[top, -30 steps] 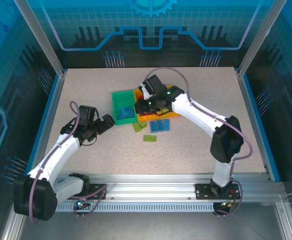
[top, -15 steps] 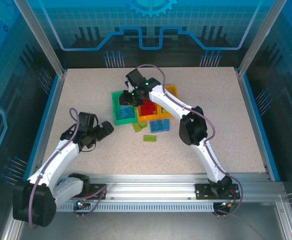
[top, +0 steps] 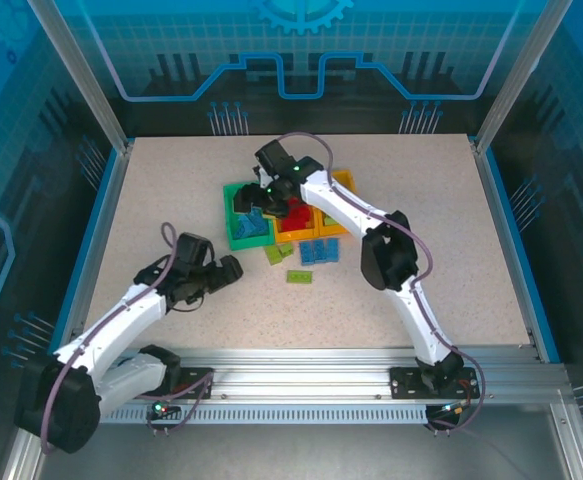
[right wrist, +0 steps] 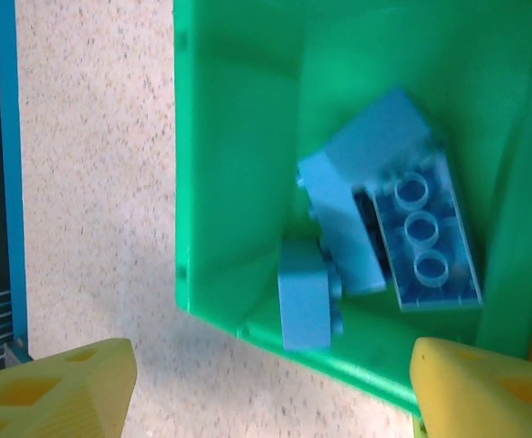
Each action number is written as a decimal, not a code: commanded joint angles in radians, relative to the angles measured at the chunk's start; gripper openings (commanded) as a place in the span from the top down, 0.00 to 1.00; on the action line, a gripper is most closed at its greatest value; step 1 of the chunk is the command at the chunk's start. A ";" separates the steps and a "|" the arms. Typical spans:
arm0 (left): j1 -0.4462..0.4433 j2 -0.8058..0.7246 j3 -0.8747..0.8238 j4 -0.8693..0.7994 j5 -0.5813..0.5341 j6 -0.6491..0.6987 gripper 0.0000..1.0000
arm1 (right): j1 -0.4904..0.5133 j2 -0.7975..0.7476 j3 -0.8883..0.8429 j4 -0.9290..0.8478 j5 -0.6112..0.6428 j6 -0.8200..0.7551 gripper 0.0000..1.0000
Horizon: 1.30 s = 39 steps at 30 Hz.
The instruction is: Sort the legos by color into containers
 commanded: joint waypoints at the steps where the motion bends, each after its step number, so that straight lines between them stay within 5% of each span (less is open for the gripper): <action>1: -0.083 0.069 0.059 0.034 -0.051 -0.034 0.01 | 0.006 -0.217 -0.126 0.043 0.051 -0.073 0.18; 4: -0.164 0.152 0.111 0.056 -0.060 -0.040 0.01 | -0.031 -0.356 -0.291 0.034 0.195 -0.134 0.16; 9: -0.248 0.312 0.226 -0.003 -0.128 -0.071 0.01 | -0.128 -0.530 -0.553 -0.041 0.239 -0.128 0.13; 18: -0.245 0.239 0.143 -0.007 -0.192 -0.112 0.01 | -0.022 -0.651 -0.989 0.111 0.253 0.078 0.00; 27: -0.207 0.138 0.064 -0.048 -0.202 -0.118 0.01 | 0.132 -0.448 -0.829 0.026 0.343 0.136 0.00; 39: -0.175 0.059 0.011 -0.054 -0.193 -0.116 0.01 | 0.143 -0.240 -0.681 -0.063 0.419 0.130 0.03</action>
